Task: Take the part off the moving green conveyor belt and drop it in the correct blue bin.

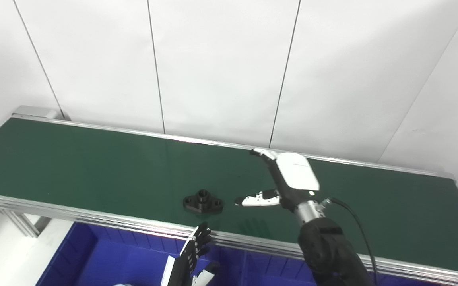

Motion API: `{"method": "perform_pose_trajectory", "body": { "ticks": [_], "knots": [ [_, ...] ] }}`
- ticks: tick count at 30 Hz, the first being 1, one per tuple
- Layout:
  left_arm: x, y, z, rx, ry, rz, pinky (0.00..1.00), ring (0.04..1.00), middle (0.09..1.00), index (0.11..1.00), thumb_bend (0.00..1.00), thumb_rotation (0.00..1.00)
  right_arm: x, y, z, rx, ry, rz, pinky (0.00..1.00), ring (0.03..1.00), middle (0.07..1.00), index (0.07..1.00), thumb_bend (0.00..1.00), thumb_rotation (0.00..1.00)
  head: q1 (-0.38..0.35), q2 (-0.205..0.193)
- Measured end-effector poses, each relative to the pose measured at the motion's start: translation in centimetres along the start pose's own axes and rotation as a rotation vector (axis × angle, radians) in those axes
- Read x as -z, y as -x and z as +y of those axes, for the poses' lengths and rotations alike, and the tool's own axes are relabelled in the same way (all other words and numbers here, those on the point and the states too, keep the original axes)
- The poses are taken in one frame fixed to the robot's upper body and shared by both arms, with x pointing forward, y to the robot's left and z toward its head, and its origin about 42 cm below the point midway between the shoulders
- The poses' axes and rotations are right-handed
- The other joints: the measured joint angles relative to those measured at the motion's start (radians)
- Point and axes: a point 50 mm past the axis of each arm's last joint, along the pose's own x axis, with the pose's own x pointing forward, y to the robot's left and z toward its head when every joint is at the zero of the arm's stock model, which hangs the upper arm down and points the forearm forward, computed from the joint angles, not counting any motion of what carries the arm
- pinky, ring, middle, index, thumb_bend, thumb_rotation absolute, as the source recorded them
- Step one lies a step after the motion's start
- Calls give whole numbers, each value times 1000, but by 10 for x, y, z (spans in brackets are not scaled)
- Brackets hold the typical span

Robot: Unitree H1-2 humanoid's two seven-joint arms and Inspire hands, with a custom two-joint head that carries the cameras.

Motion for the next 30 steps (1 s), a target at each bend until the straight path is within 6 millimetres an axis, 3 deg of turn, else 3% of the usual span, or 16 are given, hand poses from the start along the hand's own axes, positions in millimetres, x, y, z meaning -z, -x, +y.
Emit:
{"method": "perform_pose_trajectory", "body": {
  "ticks": [22,30],
  "knots": [
    [-8,3,-13,-14,4,-25,893,884,858,938,693,815,13,-8,57,-174,6,107,527,664,762,798,944,513,37,15],
    [-8,4,-16,-20,-3,-31,915,887,854,949,681,841,14,-7,64,-174,-6,120,534,666,762,803,939,509,43,17]
  ]
}}
